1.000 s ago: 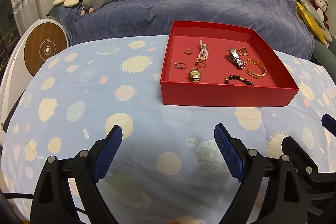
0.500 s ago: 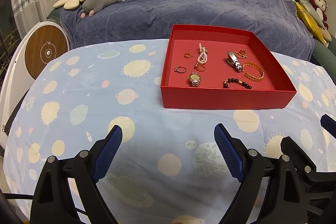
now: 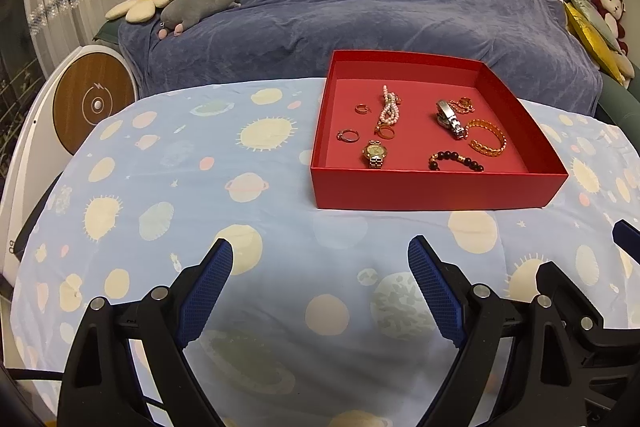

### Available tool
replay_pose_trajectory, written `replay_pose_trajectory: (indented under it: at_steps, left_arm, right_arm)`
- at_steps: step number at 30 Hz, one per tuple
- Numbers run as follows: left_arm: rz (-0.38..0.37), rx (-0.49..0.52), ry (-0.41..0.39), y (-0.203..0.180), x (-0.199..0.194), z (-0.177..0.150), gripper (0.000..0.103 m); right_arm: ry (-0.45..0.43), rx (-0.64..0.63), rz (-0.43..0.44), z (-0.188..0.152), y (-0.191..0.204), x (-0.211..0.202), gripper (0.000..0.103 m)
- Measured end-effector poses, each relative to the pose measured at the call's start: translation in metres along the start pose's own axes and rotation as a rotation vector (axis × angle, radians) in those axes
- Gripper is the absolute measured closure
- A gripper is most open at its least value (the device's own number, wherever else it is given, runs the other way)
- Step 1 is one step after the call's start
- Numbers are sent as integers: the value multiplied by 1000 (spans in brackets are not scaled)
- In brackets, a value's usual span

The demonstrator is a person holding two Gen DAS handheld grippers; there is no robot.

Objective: Organize jewelry

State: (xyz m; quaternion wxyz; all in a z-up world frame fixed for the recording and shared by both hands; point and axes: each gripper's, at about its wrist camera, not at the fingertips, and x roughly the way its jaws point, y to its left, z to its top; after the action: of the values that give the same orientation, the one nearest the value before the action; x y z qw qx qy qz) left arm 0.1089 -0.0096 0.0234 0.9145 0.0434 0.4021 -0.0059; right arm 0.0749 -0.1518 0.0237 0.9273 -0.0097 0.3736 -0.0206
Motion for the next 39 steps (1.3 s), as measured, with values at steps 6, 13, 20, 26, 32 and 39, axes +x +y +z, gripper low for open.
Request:
replay_pose_trajectory:
  at_steps: [6, 13, 20, 26, 32, 39]
  left_arm:
    - [9, 1, -8, 0, 0, 0, 16]
    - [20, 0, -18, 0, -2, -1, 16]
    - [26, 2, -19, 0, -2, -2, 16]
    - [26, 2, -20, 0, -2, -2, 16]
    - [27, 3, -20, 1, -2, -2, 16]
    - [18, -15, -17, 3, -2, -1, 16]
  right_arm:
    - [2, 2, 0, -1, 0, 0, 5]
    - [4, 3, 1, -2, 0, 0, 5]
    - [5, 6, 2, -3, 1, 1, 5]
    - [5, 6, 2, -2, 1, 1, 5]
    - [5, 8, 2, -3, 1, 1, 5]
    - [6, 13, 4, -4, 2, 1, 5]
